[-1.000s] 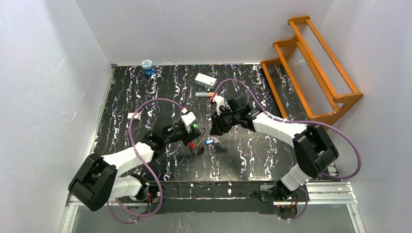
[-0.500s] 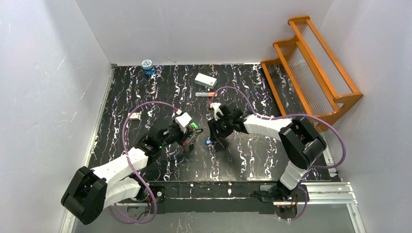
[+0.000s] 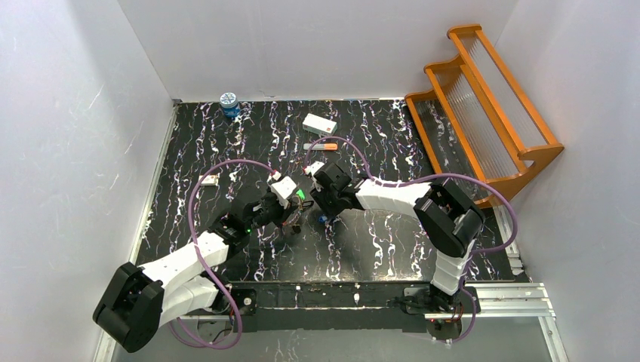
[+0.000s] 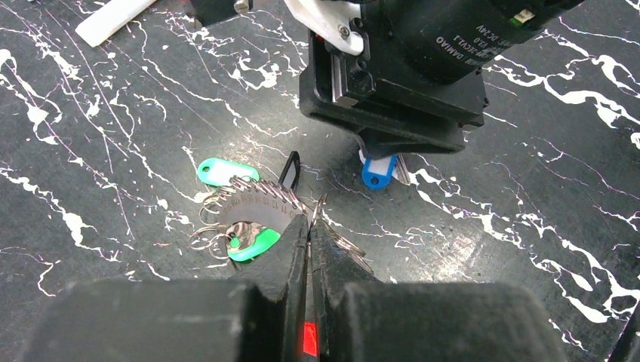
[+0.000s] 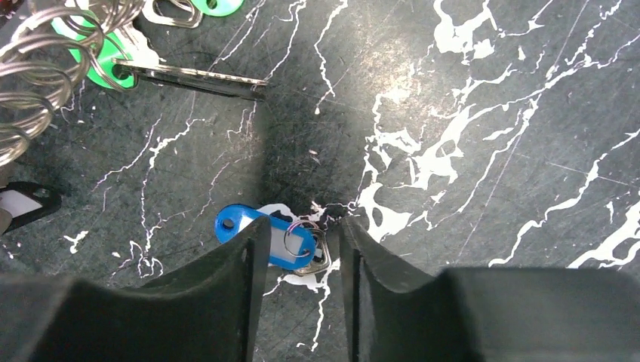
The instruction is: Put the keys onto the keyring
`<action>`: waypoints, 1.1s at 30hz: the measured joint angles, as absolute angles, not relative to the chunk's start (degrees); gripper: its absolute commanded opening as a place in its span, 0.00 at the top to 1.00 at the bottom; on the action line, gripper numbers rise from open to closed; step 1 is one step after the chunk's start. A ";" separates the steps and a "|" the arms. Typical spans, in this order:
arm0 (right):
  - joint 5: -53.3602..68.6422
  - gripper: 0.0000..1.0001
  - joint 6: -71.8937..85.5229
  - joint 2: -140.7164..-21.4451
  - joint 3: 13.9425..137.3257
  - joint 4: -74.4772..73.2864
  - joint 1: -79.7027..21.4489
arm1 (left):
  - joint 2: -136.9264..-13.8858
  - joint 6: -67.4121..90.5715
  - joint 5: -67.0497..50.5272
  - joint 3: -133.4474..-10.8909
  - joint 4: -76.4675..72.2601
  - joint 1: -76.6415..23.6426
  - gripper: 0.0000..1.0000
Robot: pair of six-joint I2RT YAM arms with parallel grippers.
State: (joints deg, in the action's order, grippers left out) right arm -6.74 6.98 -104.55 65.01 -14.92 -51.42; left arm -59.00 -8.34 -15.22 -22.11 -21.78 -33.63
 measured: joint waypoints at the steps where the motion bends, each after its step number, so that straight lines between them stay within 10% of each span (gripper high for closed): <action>1: -7.07 0.75 6.87 -104.55 65.04 -15.03 -51.48 | -59.00 -8.34 -15.20 -22.11 -21.78 -33.63 1.00; 7: -8.10 0.99 6.26 -104.29 65.04 -15.03 -51.66 | -59.02 -8.34 -15.20 -22.11 -21.78 -33.63 1.00; 33: 5.28 0.99 6.94 -90.06 60.47 -11.64 -42.68 | -61.34 -6.39 -16.12 -22.11 -24.18 -33.63 1.00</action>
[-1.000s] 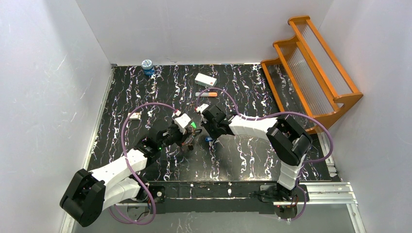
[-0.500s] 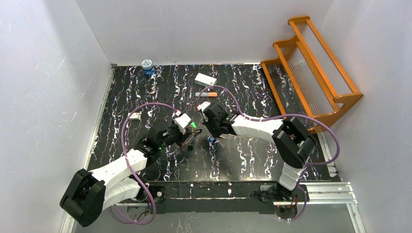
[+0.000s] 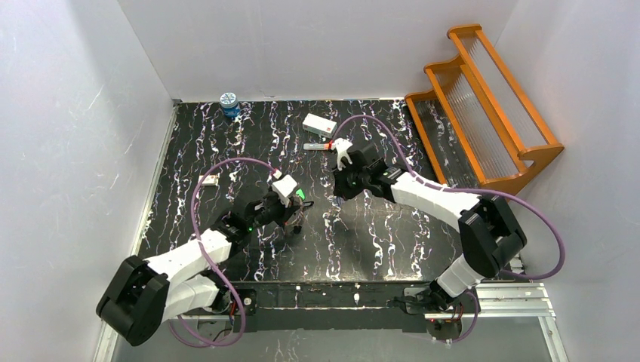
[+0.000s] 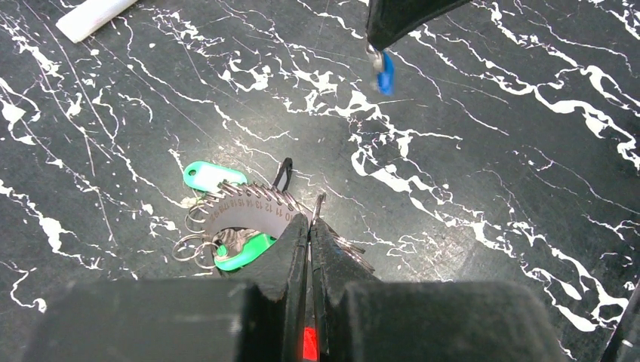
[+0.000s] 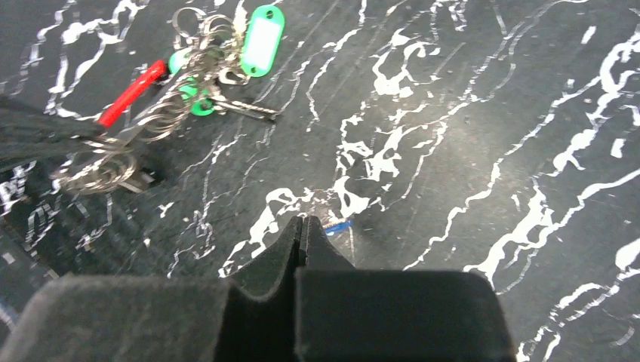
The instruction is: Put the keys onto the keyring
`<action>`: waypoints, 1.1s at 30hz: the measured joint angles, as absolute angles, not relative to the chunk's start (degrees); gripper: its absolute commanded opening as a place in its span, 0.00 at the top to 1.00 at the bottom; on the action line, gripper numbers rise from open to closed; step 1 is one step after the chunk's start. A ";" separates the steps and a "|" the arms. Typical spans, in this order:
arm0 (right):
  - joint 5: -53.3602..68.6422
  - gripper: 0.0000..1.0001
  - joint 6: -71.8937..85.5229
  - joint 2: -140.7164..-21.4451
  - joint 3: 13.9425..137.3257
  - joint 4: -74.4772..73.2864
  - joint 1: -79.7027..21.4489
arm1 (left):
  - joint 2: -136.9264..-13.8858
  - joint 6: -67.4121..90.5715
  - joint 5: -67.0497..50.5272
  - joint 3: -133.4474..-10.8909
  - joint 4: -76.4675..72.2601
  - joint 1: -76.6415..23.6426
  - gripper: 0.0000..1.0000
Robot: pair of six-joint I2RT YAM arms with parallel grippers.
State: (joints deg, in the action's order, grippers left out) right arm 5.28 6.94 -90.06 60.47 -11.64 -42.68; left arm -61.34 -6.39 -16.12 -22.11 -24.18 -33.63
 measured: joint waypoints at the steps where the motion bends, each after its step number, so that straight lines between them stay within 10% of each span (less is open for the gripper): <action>1: 6.96 0.99 6.94 -89.71 60.03 -11.05 -42.11 | -61.69 -6.20 -16.29 -22.11 -24.60 -33.63 1.00; 33: 34.09 0.99 4.67 -95.57 63.59 -4.38 -43.68 | -64.53 -4.40 -19.38 -22.11 -28.67 -33.63 1.00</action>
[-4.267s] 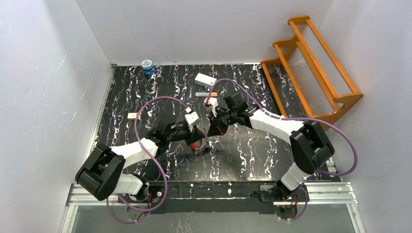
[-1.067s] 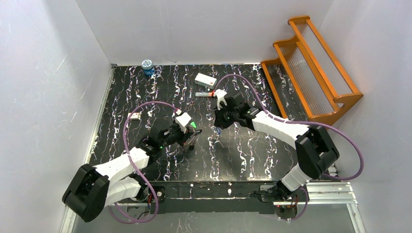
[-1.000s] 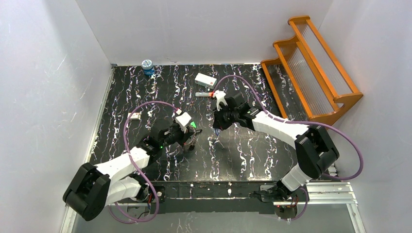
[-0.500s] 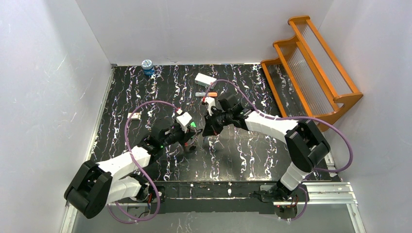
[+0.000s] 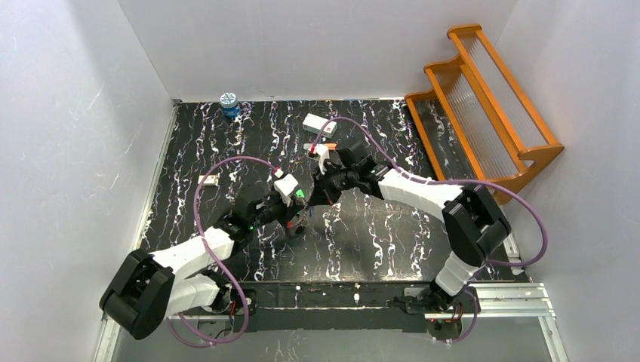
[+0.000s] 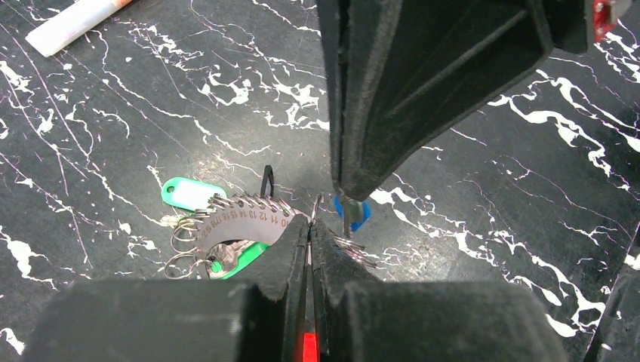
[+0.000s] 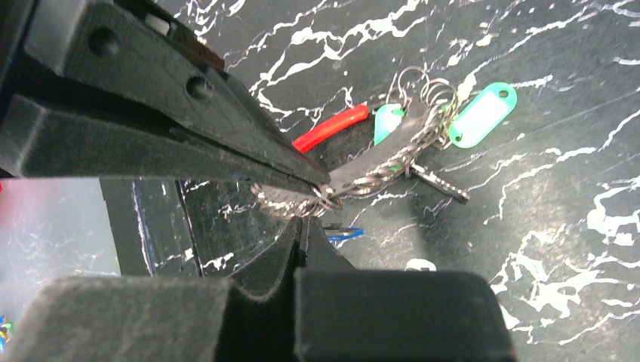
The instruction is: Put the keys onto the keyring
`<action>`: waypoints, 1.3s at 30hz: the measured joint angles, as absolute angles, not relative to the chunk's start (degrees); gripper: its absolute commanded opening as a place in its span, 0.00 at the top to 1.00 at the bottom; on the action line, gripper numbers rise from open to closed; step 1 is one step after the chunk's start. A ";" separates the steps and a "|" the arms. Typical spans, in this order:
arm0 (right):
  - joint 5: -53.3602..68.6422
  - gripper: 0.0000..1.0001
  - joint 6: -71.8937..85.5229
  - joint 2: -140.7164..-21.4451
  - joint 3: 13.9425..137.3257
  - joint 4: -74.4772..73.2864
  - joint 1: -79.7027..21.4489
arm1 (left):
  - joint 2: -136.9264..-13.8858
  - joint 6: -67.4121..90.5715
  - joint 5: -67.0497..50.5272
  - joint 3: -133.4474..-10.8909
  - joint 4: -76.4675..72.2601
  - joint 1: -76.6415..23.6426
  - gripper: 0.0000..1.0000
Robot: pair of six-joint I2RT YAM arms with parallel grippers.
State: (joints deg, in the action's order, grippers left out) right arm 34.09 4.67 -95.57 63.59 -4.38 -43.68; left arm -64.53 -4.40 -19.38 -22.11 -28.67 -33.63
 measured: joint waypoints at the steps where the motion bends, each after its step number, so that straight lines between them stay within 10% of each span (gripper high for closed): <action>1: 34.09 0.99 4.64 -95.79 64.03 -4.36 -43.70 | -64.53 -4.40 -19.38 -22.11 -28.69 -33.63 1.00; 39: 29.50 0.99 4.21 -98.48 66.94 -5.87 -44.07 | -64.49 -4.23 -19.44 -21.34 -29.32 -33.63 1.00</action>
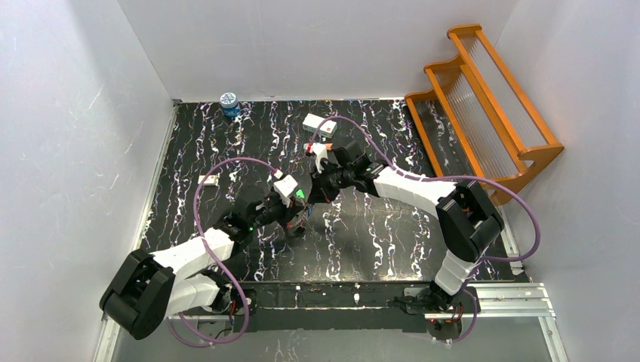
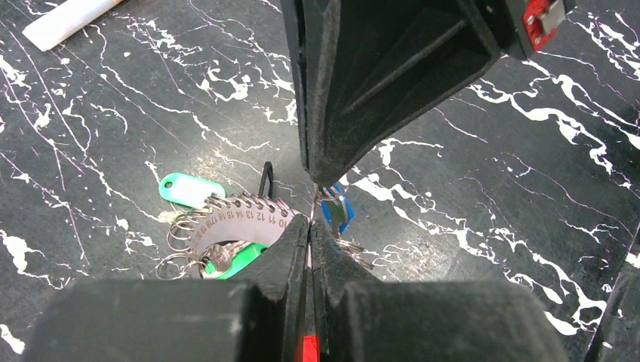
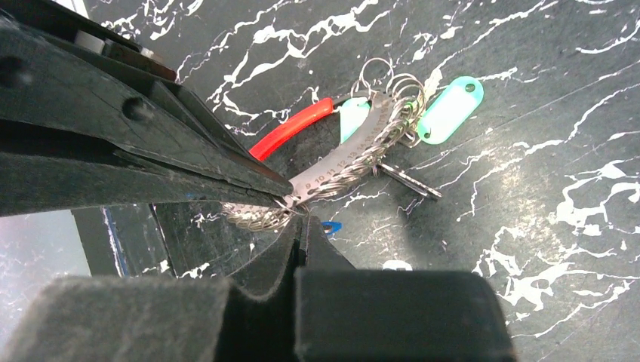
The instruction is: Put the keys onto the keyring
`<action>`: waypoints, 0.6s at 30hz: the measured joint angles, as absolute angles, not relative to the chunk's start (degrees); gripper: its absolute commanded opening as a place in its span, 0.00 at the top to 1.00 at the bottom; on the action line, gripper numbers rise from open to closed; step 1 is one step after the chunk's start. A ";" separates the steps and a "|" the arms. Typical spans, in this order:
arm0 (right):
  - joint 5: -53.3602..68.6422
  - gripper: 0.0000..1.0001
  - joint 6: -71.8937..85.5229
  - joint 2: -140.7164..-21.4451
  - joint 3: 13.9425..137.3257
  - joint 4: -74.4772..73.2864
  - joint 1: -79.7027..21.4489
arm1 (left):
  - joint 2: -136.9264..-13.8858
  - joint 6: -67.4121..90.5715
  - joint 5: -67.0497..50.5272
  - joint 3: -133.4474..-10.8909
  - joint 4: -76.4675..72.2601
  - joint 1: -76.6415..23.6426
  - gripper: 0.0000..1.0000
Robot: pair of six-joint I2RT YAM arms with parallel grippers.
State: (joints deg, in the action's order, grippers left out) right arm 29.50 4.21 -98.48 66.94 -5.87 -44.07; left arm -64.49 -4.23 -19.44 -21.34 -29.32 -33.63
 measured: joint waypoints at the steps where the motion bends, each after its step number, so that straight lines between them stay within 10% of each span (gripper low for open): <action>1: 29.50 0.99 4.14 -98.48 66.63 -5.89 -44.07 | -64.49 -4.21 -19.38 -21.34 -29.34 -33.63 1.00; 13: 28.82 0.97 3.84 -98.32 64.69 -5.21 -44.07 | -64.29 -3.38 -19.25 -21.15 -29.56 -33.63 1.00; 18: 27.83 0.50 4.14 -97.91 63.90 -3.90 -44.14 | -64.16 -3.29 -19.07 -21.10 -29.58 -33.63 1.00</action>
State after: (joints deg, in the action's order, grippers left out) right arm 27.83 4.14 -97.91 63.90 -3.90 -44.14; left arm -64.16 -3.29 -19.07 -21.10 -29.58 -33.63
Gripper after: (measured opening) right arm 0.285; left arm 0.013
